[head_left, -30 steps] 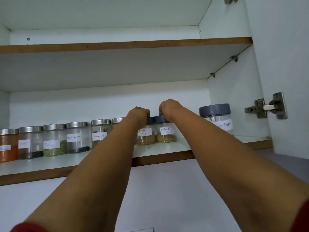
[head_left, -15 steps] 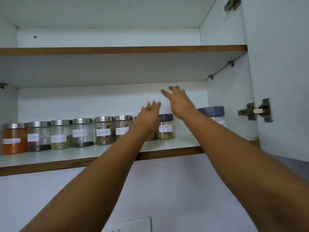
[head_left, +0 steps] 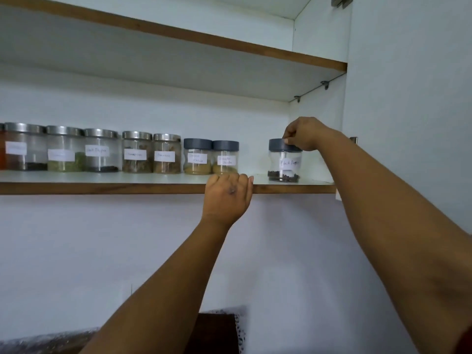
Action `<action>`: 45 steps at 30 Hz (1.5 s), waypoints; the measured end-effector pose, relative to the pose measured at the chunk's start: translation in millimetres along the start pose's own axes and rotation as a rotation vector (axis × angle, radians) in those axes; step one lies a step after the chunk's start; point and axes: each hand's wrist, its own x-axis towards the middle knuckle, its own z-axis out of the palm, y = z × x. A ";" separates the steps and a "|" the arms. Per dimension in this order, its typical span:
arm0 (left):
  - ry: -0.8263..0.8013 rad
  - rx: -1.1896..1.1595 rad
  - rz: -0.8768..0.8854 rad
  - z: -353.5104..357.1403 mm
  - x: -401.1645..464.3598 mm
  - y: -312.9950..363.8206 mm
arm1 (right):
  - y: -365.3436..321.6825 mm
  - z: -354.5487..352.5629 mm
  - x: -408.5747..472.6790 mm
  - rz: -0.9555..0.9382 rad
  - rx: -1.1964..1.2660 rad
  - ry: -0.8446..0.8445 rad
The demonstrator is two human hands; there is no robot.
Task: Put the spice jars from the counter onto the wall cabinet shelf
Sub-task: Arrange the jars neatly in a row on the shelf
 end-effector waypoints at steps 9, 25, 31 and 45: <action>0.058 0.061 0.021 3.3 0.6 -1.3 | -24.8 45.4 41.2 -0.045 -0.257 -0.046; 0.319 0.118 0.097 22.4 1.0 -2.6 | -28.1 96.6 111.7 -0.043 -0.094 -0.073; 0.327 0.100 0.074 21.9 -0.8 -1.1 | -24.4 107.6 110.4 -0.037 0.008 0.040; 0.270 0.099 0.057 19.3 -1.0 0.6 | -26.3 125.9 115.8 -0.056 0.298 0.076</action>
